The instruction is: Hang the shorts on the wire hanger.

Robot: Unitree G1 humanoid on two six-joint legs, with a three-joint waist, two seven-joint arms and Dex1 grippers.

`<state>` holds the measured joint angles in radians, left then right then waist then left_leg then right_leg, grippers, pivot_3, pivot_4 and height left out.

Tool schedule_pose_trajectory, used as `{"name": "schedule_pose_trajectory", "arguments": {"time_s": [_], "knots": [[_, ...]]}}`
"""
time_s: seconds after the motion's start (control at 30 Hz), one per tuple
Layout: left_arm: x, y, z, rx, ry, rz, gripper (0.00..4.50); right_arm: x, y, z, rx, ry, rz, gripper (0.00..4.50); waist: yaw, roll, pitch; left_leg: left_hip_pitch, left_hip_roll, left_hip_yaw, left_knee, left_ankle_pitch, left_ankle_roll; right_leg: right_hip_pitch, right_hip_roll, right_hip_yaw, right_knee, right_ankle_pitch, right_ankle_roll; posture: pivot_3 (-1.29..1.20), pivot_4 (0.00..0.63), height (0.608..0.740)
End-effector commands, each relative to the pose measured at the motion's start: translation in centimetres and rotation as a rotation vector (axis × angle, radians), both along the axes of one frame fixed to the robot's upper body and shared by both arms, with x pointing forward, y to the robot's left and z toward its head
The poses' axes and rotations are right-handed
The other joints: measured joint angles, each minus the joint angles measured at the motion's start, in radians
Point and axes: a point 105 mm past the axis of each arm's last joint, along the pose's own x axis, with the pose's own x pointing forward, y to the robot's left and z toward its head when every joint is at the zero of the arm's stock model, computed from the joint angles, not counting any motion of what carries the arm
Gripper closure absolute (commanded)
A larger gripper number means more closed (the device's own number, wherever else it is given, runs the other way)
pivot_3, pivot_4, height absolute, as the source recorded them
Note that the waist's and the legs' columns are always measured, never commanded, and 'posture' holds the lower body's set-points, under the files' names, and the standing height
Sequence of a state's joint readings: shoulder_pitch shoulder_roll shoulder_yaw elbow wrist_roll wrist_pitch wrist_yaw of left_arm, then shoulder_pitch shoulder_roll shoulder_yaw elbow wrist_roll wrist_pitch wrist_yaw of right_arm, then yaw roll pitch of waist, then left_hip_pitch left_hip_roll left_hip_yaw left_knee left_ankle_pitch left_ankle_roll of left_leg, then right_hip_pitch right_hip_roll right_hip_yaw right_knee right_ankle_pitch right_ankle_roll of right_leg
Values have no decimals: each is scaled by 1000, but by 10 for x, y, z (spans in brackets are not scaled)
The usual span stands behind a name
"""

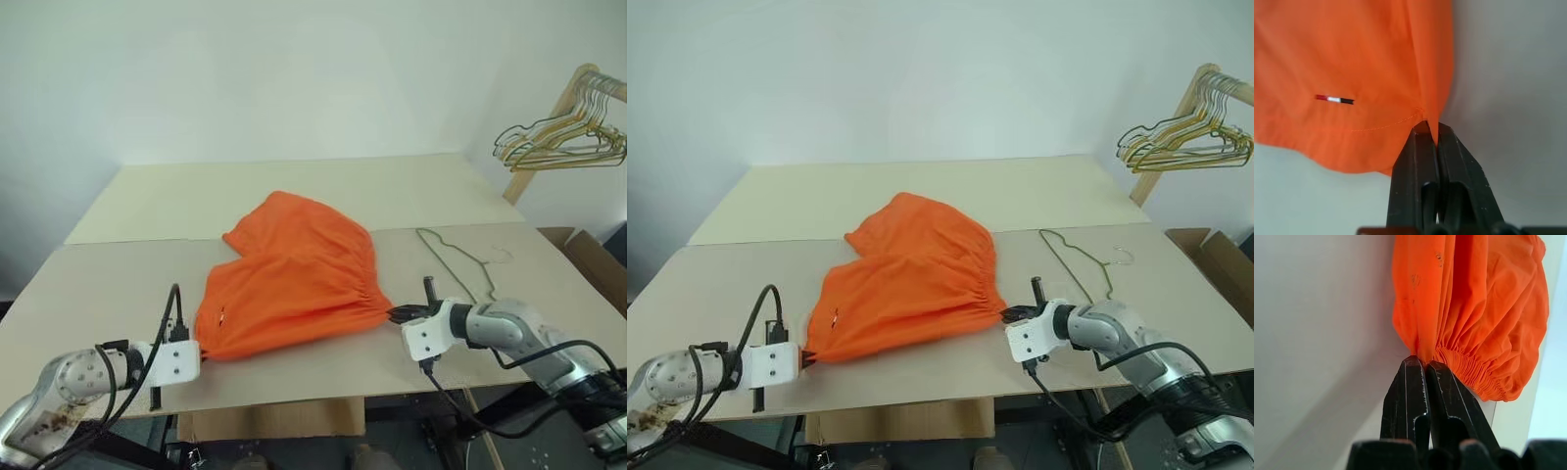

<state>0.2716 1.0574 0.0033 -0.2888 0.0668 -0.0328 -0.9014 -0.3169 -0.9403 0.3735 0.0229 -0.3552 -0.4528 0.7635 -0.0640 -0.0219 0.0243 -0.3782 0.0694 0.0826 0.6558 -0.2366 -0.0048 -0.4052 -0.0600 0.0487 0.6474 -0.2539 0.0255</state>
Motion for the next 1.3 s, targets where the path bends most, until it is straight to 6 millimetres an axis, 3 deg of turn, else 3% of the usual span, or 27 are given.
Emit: {"name": "schedule_pose_trajectory", "arguments": {"time_s": [0.03, 0.27, 0.43, 0.47, 0.57, 0.77, 0.8, 0.93, 1.03, 1.1, 1.3], "knots": [[-3, 12, 12, 64, 15, 38, 4464, 2, -15, 24, -29, -20, -20, 4500, 3, 0, 0, 0, 0, 0, 0, 0, 0, 0, 0, 0, 0, 0, 0, 0, 0, 740], [-19, 21, 15, 127, 93, 41, 4464, -28, -2, 31, 25, 124, 43, 4500, 18, -1, 0, 6, 0, 1, 0, 0, 0, 3, 0, 0, 0, -5, 6, 0, 0, 740], [-19, 22, 20, 124, 105, 39, 4464, -27, -9, 22, -25, 131, 21, 4500, 21, -1, 0, 7, 1, 2, 1, 0, 0, 3, 0, 0, 0, -7, 1, 0, 0, 740], [-16, 21, 21, 107, 88, 48, 4493, -32, -14, 19, -57, 163, 31, 4227, 21, -1, 0, 7, 1, 2, 1, 0, 0, 3, 0, 0, 0, -7, 0, 1, 0, 740], [-17, 17, 25, 88, 108, 12, 3817, -39, -21, 16, -92, 209, 27, 3383, 26, -1, 0, 7, 1, 2, 1, 0, 0, 3, 0, 0, 0, -7, 2, -3, 0, 740], [-11, 34, 51, 112, 105, 23, 1862, -44, -34, 25, -60, 268, -29, 1294, 23, -1, 0, 5, 1, 2, 0, 0, 0, 2, 0, 0, 0, -6, 3, -5, 0, 740], [-4, 36, 63, 93, 66, 24, 1529, -38, -36, 36, -8, 263, -73, 968, 22, -1, 0, 6, 1, 2, 0, 0, 0, 2, 0, 0, 1, -6, 4, -6, 0, 740], [14, 27, 108, -33, -45, -7, 96, -1, -60, 76, 189, 213, -340, 932, 21, -1, 1, 6, 1, 2, 2, 0, 0, 2, 0, 0, 1, -7, 0, -17, 0, 740], [24, 6, 130, -246, -97, -24, 43, 25, -86, 84, 291, 202, -564, 932, 19, -1, 0, 7, 1, 3, 2, 0, 0, 3, 0, 0, 0, -6, 0, -30, 0, 740], [27, -12, 142, -407, -86, -55, 43, 44, -106, 78, 361, 213, -747, 932, 18, -2, 0, 7, 1, 3, 2, 0, 0, 3, 0, 0, 0, -5, 2, -37, 0, 740], [27, -52, 129, -580, 8, -147, 43, 93, -136, 61, 605, 254, -1140, 932, -4, 0, -1, 3, 0, 2, 2, 0, 0, 1, 2, 4, 1, 1, 0, -52, 0, 740]]}}
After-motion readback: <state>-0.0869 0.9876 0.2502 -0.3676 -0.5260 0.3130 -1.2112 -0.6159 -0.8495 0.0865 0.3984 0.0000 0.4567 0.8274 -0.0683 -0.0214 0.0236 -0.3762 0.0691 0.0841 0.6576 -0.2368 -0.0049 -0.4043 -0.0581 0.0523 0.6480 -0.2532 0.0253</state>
